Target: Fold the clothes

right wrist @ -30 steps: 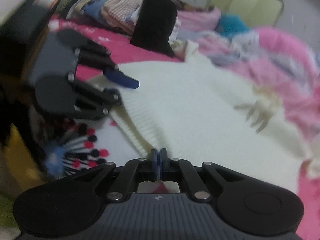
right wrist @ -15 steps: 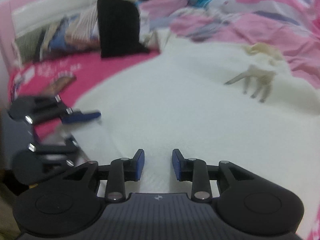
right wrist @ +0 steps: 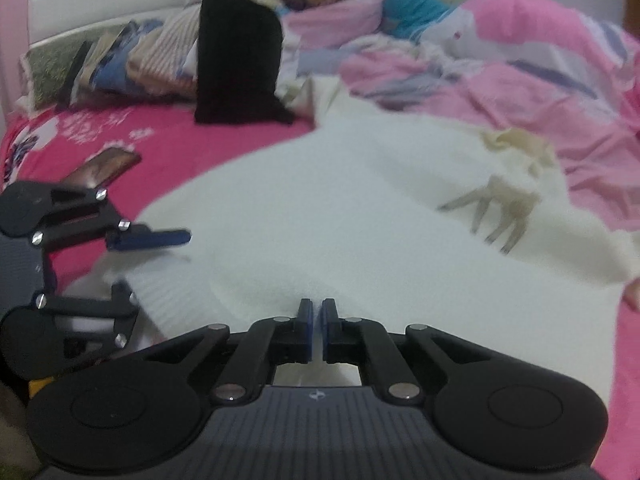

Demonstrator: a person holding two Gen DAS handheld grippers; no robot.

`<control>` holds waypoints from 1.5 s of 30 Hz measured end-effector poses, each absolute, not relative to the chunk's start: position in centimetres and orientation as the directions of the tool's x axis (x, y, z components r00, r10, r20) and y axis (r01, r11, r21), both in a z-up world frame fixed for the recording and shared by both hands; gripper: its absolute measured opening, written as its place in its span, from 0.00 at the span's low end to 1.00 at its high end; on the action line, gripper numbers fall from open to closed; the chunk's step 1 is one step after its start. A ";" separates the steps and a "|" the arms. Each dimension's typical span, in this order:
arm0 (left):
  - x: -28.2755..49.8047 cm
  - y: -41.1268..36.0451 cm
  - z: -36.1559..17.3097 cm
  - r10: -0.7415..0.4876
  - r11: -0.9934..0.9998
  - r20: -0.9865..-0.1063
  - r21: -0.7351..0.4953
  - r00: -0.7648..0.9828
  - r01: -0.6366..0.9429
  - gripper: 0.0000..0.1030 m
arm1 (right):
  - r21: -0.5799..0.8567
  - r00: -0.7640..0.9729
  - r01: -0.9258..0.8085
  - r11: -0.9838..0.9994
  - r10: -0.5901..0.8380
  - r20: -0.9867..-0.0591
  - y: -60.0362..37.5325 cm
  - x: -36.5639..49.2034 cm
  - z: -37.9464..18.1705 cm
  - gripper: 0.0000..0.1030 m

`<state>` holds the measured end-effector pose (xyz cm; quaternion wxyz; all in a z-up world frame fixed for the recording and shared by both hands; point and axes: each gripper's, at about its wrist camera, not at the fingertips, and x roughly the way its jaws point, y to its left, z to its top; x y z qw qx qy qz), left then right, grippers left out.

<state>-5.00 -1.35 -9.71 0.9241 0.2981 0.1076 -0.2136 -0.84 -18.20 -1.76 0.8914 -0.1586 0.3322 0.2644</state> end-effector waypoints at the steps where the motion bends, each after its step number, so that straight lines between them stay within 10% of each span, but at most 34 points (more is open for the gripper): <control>1: -4.9 -1.5 -9.7 -0.330 0.728 -0.322 0.511 0.887 0.457 0.22 | -0.120 0.653 -0.571 0.812 0.361 -0.665 -18.2 -0.7 -1.6 0.04; 45: -3.9 2.3 -8.5 -0.147 0.831 -0.468 0.419 0.871 0.365 0.39 | 0.260 0.500 -0.535 0.804 0.549 -0.669 -16.4 -0.8 -5.7 0.07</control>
